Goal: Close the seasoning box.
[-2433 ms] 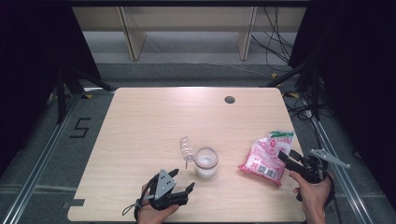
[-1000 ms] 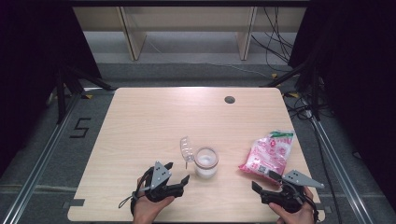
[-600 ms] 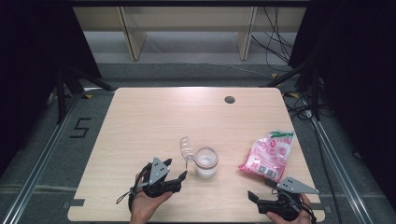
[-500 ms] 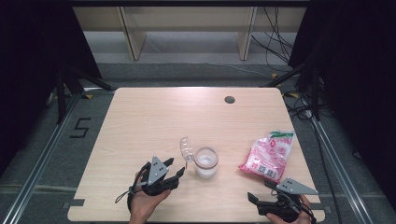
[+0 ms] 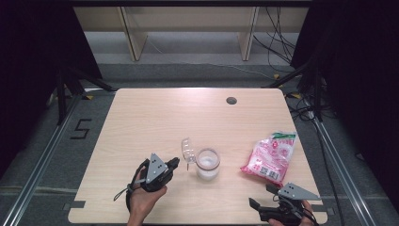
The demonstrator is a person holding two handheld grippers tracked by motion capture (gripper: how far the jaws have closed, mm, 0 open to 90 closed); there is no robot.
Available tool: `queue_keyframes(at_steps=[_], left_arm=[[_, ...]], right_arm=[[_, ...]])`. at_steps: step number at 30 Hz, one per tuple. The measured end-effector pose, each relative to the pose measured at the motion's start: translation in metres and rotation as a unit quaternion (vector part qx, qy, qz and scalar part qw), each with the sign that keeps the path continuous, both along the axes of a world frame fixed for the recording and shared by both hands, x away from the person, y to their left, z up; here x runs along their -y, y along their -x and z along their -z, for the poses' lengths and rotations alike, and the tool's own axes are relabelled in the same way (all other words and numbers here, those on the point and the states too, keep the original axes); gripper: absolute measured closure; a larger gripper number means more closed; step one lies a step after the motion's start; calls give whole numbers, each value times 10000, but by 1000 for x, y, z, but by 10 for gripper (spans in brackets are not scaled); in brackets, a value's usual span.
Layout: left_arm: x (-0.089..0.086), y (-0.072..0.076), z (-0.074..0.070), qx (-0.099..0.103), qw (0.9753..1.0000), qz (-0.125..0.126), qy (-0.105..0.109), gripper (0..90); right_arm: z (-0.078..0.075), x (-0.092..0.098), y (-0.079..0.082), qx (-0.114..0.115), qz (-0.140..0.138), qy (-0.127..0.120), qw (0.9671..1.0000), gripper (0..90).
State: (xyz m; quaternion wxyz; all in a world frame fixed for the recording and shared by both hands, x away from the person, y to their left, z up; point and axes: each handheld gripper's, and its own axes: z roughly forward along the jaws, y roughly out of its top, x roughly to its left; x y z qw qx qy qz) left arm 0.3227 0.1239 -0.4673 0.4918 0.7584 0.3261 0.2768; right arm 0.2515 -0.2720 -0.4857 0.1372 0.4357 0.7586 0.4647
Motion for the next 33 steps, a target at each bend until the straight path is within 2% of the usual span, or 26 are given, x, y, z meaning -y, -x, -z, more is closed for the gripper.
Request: queue_keyframes(at_steps=[2, 3, 5, 6, 8, 9, 11, 12, 17, 18, 22, 24, 25, 26, 28, 29, 30, 31, 32, 33], left_arm=[[-1, 0, -2, 56, 10000, 43, 54, 893], [0, 0, -2, 17, 9999, 54, 122, 893], [-1, 0, -4, 31, 9999, 76, 103, 895], [0, 0, -4, 43, 9998, 88, 165, 895], [0, 1, -6, 30, 9999, 129, 77, 896], [1, 1, -7, 40, 9999, 131, 75, 896], [3, 1, -8, 25, 9998, 158, 85, 896], [4, 1, -9, 34, 9998, 170, 57, 895], [7, 0, -15, 51, 9998, 193, 54, 895], [7, -1, -16, 66, 9997, 210, 59, 895], [10, -1, -20, 92, 9996, 253, 31, 895], [11, -1, -22, 112, 9996, 258, 9, 894], [11, -1, -22, 124, 9995, 275, -25, 894], [12, -1, -23, 126, 9996, 268, 19, 894], [13, -1, -24, 127, 9995, 291, -19, 894], [14, 0, -24, 36, 9997, 259, -15, 895], [14, -1, -25, 148, 9994, 296, -40, 894], [15, -1, -25, 146, 9994, 306, -22, 894], [16, 1, -24, 27, 9997, 249, 55, 895], [15, -1, -26, 166, 9994, 312, -49, 894]], right_arm=[[0, 0, 0, -9, -47, 9, 10000, 158], [0, -2, 1, -157, -20, -60, 9999, 158], [0, -3, 1, -181, -24, -45, 9998, 158], [0, -2, -1, -66, -98, 66, 9999, 158], [0, -4, 0, -133, -19, 40, 9999, 160], [1, -3, -2, -43, -120, 58, 9999, 160], [2, -4, -2, 11, -72, 60, 10000, 160], [1, -3, -2, -81, -63, 72, 9999, 160], [1, -4, -2, -99, -81, 90, 9999, 160], [2, -5, -2, -78, -80, 44, 9999, 160], [1, -7, 0, -259, -24, -53, 9996, 160], [1, -7, 0, -256, -28, -44, 9997, 161], [2, -6, -2, -124, -109, 24, 9999, 161], [3, -6, -3, -92, -96, 72, 9999, 161], [2, -6, -2, -176, -81, 18, 9998, 161], [2, -7, -1, -192, -71, 15, 9998, 161], [2, -6, -3, -103, -160, 39, 9998, 161], [2, -7, -2, -158, -115, 19, 9998, 161], [2, -7, -1, -190, -79, 8, 9998, 161], [2, -7, -2, -171, -96, 16, 9998, 161]])
